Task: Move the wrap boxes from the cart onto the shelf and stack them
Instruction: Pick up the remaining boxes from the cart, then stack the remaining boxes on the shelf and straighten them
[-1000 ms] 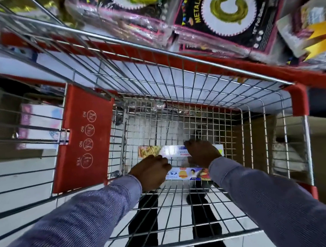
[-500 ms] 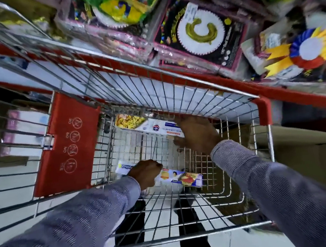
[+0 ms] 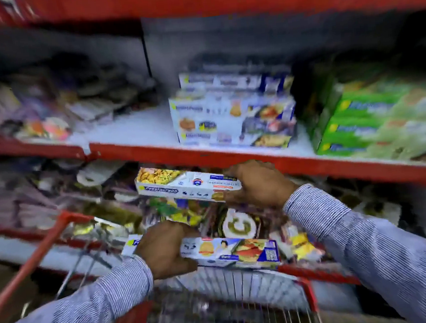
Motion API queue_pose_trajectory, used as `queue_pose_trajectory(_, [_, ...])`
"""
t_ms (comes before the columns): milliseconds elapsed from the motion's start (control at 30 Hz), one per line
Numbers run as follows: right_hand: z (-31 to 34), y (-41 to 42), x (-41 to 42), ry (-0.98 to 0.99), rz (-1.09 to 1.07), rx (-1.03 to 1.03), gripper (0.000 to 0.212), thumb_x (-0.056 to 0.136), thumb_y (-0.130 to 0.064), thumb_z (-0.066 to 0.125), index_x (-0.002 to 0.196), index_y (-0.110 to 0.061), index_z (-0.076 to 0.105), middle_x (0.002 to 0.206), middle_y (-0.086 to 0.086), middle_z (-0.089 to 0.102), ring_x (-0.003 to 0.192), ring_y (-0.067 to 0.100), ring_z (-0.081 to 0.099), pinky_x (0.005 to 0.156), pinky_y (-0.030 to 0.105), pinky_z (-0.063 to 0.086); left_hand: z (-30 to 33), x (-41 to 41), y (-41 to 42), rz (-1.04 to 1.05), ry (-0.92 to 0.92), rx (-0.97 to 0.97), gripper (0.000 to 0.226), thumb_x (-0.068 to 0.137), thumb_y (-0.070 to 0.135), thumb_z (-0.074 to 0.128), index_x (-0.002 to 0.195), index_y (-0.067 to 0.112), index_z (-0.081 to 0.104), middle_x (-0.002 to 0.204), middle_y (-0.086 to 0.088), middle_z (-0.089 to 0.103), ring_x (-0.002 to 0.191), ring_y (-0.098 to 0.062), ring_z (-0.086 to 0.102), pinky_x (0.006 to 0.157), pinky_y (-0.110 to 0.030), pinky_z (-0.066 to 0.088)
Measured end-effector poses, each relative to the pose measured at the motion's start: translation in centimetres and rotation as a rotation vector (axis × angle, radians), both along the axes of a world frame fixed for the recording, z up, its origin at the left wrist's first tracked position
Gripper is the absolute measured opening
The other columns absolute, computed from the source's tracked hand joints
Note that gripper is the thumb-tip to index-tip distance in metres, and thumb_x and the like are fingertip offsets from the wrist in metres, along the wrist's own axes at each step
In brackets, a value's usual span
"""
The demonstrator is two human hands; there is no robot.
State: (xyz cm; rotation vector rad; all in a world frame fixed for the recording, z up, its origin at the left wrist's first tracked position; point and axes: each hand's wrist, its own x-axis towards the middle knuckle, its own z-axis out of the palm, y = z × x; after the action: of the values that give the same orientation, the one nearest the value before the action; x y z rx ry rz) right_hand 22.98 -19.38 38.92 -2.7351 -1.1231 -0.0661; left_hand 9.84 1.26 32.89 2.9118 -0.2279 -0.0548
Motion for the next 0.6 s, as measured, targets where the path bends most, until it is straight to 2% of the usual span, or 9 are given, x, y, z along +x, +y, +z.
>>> queue_pose_trajectory(100, [5.4, -0.1, 1.3, -0.078, 0.017, 0.027, 0.045, 0.079, -0.063, 0.059, 0.105, -0.027, 0.063, 0.105, 0.000, 0.073, 0.096, 0.026, 0.066, 0.078, 0.037, 0.053, 5.8, 2.3, -0.4, 0.010, -0.078, 0.025, 0.062, 0.052, 0.064, 0.064, 0.107, 0.037, 0.072, 0.098, 0.003, 0.079, 0.097, -0.020, 0.071, 0.078, -0.029, 0.055])
queue_pose_trajectory(167, [8.8, -0.2, 2.3, -0.121, 0.022, 0.027, 0.046, 0.079, -0.066, 0.057, 0.098, -0.025, 0.063, 0.098, 0.000, 0.071, 0.090, 0.024, 0.064, 0.073, 0.036, 0.050, 9.5, 3.8, -0.8, 0.006, -0.135, 0.061, 0.064, 0.052, 0.063, 0.066, 0.112, 0.039, 0.070, 0.106, 0.005, 0.077, 0.103, -0.020, 0.069, 0.085, -0.030, 0.055])
queue_pose_trajectory(233, [11.4, -0.6, 3.6, -0.169, 0.005, 0.026, 0.043, 0.078, -0.067, 0.057, 0.089, -0.025, 0.060, 0.092, 0.000, 0.069, 0.085, 0.026, 0.063, 0.069, 0.037, 0.048, 12.6, 5.5, -1.0, 0.006, -0.175, 0.062, 0.066, 0.051, 0.061, 0.067, 0.113, 0.038, 0.070, 0.111, 0.006, 0.075, 0.106, -0.020, 0.066, 0.088, -0.029, 0.052])
queue_pose_trajectory(300, [13.2, -0.9, 5.1, -0.182, -0.002, 0.031, 0.040, 0.077, -0.065, 0.057, 0.088, -0.027, 0.059, 0.092, 0.002, 0.069, 0.086, 0.028, 0.063, 0.071, 0.039, 0.052, 14.5, 7.1, -1.0, -0.003, -0.195, 0.062, 0.063, 0.054, 0.058, 0.073, 0.114, 0.039, 0.069, 0.114, 0.009, 0.074, 0.108, -0.019, 0.065, 0.087, -0.027, 0.049])
queue_pose_trajectory(400, [14.9, -1.0, 7.7, -0.144, -0.052, 0.049, 0.040, 0.080, -0.060, 0.063, 0.101, -0.026, 0.064, 0.103, 0.005, 0.070, 0.097, 0.028, 0.064, 0.076, 0.039, 0.052, 16.6, 9.3, -1.0, -0.005, -0.197, 0.042, 0.064, 0.057, 0.053, 0.077, 0.118, 0.039, 0.068, 0.121, 0.014, 0.069, 0.110, -0.016, 0.061, 0.088, -0.027, 0.048])
queue_pose_trajectory(500, [15.4, -0.8, 11.1, -0.086, -0.133, 0.040, 0.053, 0.083, -0.052, 0.065, 0.127, -0.023, 0.060, 0.129, 0.005, 0.064, 0.118, 0.028, 0.058, 0.095, 0.040, 0.050, 17.9, 11.3, -1.0, -0.023, -0.177, 0.015, 0.060, 0.054, 0.053, 0.077, 0.113, 0.039, 0.072, 0.117, 0.016, 0.072, 0.106, -0.013, 0.065, 0.089, -0.031, 0.055])
queue_pose_trajectory(600, [15.5, -0.5, 14.2, -0.035, -0.158, 0.041, 0.061, 0.086, -0.046, 0.065, 0.138, -0.017, 0.052, 0.146, 0.005, 0.052, 0.133, 0.025, 0.050, 0.109, 0.039, 0.042, 18.8, 13.2, -0.9, -0.031, -0.175, 0.000, 0.062, 0.054, 0.055, 0.078, 0.113, 0.038, 0.072, 0.118, 0.016, 0.072, 0.105, -0.012, 0.066, 0.090, -0.033, 0.057])
